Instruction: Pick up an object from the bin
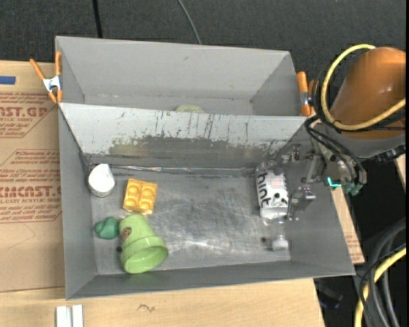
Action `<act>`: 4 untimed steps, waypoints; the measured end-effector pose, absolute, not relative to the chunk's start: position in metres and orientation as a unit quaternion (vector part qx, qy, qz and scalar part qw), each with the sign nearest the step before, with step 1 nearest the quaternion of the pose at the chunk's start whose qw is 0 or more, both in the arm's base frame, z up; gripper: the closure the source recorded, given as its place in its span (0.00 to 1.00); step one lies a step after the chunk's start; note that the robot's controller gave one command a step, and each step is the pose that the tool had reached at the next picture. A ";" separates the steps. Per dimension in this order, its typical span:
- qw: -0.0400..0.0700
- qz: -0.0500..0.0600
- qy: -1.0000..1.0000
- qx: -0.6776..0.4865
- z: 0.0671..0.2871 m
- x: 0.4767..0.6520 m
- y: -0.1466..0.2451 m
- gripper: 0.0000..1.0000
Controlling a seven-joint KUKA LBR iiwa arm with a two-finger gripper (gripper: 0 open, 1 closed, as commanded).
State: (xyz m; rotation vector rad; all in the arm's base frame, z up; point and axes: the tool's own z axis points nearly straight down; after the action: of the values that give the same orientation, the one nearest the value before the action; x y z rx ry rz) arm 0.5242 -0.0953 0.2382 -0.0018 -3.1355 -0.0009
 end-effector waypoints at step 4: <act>-0.001 0.000 -0.951 0.308 0.162 0.583 -0.148 0.00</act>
Offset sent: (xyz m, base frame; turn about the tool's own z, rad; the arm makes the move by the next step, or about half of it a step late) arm 0.0556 -0.0613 -0.0782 -0.2151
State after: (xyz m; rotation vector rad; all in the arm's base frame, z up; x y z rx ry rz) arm 0.5826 -0.1478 0.1617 0.9689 -2.9912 0.0005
